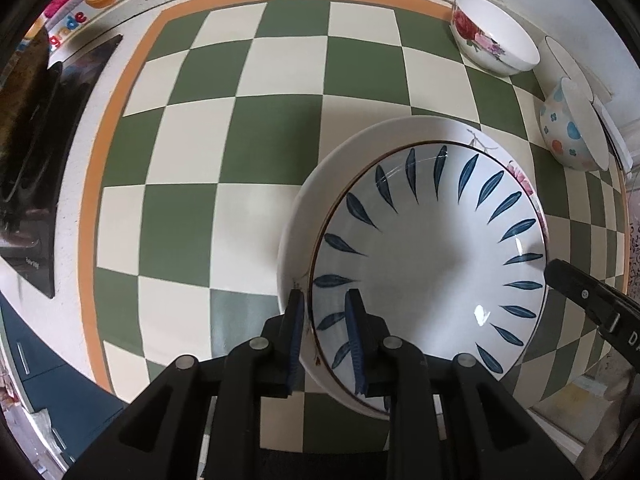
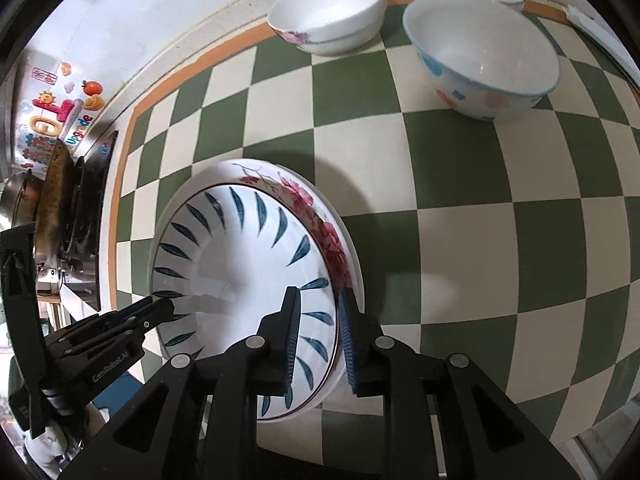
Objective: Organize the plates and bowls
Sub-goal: 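Lower the blue-striped plate with both tools onto the pink-blossom plate and release, then raise both tools from the plate stack and move toward the white bowls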
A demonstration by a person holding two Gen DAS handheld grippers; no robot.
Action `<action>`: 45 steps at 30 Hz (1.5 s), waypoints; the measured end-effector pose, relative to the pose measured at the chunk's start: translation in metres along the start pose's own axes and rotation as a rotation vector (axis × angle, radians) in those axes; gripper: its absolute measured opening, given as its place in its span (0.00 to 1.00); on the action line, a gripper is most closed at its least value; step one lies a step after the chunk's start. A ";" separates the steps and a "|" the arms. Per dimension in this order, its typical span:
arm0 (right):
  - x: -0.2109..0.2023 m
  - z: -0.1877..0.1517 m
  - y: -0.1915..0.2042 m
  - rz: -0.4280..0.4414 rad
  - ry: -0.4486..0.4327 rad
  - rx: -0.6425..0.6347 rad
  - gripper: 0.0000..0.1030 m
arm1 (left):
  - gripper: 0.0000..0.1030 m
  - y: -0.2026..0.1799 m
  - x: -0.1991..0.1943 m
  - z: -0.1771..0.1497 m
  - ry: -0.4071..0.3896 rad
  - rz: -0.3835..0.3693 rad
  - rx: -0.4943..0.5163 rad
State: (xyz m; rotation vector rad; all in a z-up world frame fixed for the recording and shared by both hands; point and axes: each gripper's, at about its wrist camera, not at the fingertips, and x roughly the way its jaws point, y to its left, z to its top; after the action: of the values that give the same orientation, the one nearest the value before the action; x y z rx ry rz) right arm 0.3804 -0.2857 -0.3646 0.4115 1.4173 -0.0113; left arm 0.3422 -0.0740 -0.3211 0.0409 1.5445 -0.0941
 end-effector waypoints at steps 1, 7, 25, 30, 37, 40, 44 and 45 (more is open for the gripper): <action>-0.003 -0.002 0.001 -0.006 0.000 -0.008 0.21 | 0.19 0.001 -0.005 -0.001 -0.003 -0.005 -0.004; -0.046 -0.026 0.015 -0.022 -0.017 -0.065 0.31 | 0.22 0.001 -0.056 -0.021 -0.080 -0.030 0.012; -0.173 -0.098 0.051 -0.033 -0.154 -0.206 0.87 | 0.93 -0.013 -0.160 -0.099 -0.249 -0.032 -0.025; -0.182 -0.114 0.056 -0.029 -0.151 -0.231 0.88 | 0.94 -0.014 -0.168 -0.107 -0.249 -0.049 -0.029; -0.185 -0.102 0.048 0.001 -0.175 -0.178 0.89 | 0.94 -0.024 -0.177 -0.082 -0.300 -0.049 0.034; -0.185 -0.081 0.041 0.018 -0.208 -0.131 0.89 | 0.94 -0.031 -0.178 -0.053 -0.329 -0.058 0.076; -0.186 -0.043 0.030 0.046 -0.249 -0.048 0.89 | 0.94 -0.041 -0.175 -0.003 -0.377 -0.071 0.117; -0.185 -0.031 0.027 0.039 -0.259 -0.028 0.89 | 0.94 -0.044 -0.171 0.015 -0.388 -0.067 0.124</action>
State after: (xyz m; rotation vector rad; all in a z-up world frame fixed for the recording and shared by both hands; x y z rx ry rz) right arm 0.3274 -0.2948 -0.1833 0.3994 1.1529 -0.0132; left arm 0.3494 -0.1129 -0.1481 0.0647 1.1511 -0.2370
